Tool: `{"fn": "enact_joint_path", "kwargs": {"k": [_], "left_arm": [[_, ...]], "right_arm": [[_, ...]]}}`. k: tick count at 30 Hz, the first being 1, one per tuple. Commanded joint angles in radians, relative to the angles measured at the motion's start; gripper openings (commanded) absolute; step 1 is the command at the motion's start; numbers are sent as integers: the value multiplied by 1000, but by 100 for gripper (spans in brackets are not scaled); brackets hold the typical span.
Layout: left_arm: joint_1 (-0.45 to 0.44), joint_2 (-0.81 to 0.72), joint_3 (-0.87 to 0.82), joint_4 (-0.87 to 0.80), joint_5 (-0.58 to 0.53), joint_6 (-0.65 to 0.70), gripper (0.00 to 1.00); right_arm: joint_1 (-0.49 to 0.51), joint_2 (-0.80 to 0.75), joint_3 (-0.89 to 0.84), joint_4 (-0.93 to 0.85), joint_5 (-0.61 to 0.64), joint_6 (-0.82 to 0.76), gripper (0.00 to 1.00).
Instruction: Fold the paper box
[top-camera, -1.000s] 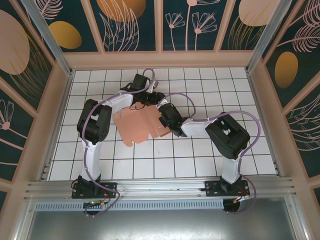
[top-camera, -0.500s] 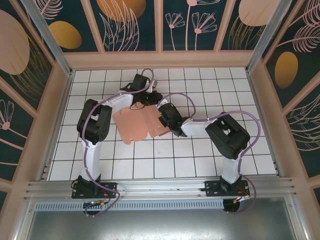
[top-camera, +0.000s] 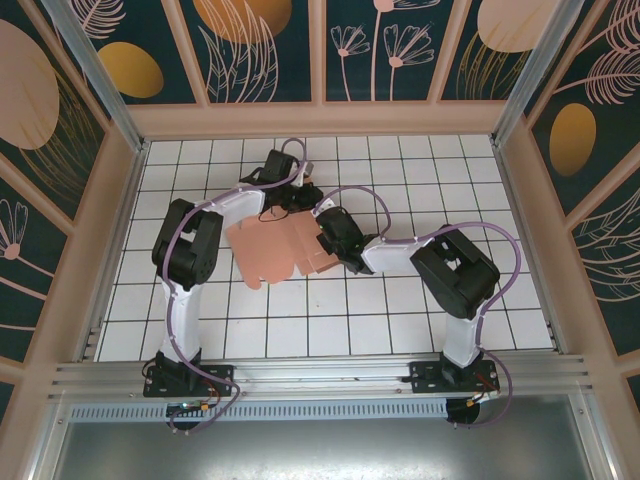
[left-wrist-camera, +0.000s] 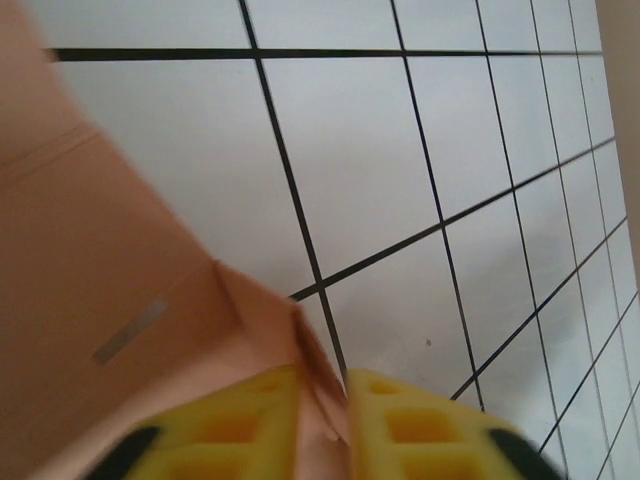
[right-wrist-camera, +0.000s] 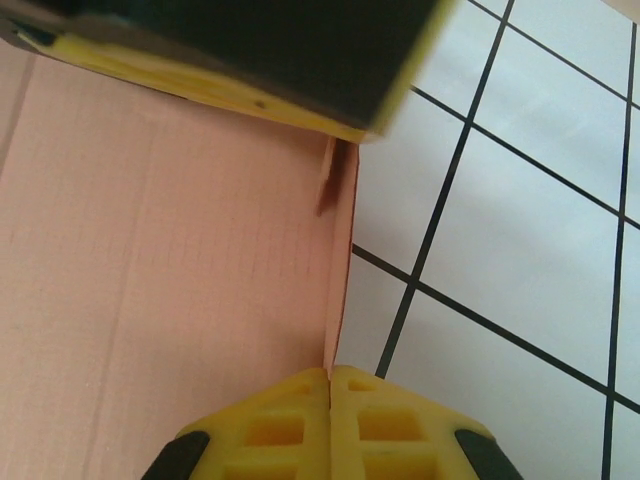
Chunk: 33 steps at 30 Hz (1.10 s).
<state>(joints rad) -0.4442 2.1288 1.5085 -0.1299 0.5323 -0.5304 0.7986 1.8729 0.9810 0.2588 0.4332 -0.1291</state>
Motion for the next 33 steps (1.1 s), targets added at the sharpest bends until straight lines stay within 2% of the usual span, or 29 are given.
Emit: {"fn": "enact_joint_path", "kwargs": {"k": [1, 2, 3, 4, 5, 7, 9, 10, 12, 13, 16, 18, 21, 24, 28, 33], "left_arm": [[-10, -52, -20, 44, 14, 0, 3], [-10, -59, -25, 47, 7, 6, 5], [-9, -74, -29, 37, -17, 23, 14], [-8, -96, -35, 24, -52, 51, 35], [-8, -118, -49, 21, -74, 72, 48], [-4, -173, -92, 41, -95, 92, 67], [0, -231, -155, 97, -89, 82, 72], [4, -268, -201, 142, -70, 70, 82], [19, -340, -296, 244, -42, 35, 86], [34, -376, -347, 287, -32, 14, 91], [83, -458, -433, 316, -48, 5, 92], [117, -478, -464, 295, -86, 21, 93], [167, -479, -482, 285, -75, 22, 93], [178, -428, -437, 233, -82, 64, 92], [177, -292, -339, 142, -65, 73, 85], [177, -199, -307, 134, -56, 61, 85]], "right_arm": [[17, -25, -2, 26, 12, 2, 0], [17, -27, -6, 28, 14, 3, 0], [16, -29, -8, 28, 16, 4, 0], [14, -33, -13, 30, 17, 7, 0], [11, -36, -19, 34, 16, 9, 0], [3, -48, -37, 34, 16, 17, 0], [-6, -63, -59, 42, 12, 25, 0], [-10, -71, -70, 45, 7, 32, 0], [-19, -89, -86, 52, -5, 41, 0], [-22, -98, -95, 56, -9, 42, 0], [-30, -128, -123, 73, -34, 40, 0], [-39, -141, -143, 93, -64, 41, 0], [-48, -149, -161, 111, -100, 42, 0], [-49, -151, -168, 123, -118, 41, 0], [-49, -157, -169, 122, -119, 43, 0], [-49, -175, -178, 120, -113, 43, 0]]}}
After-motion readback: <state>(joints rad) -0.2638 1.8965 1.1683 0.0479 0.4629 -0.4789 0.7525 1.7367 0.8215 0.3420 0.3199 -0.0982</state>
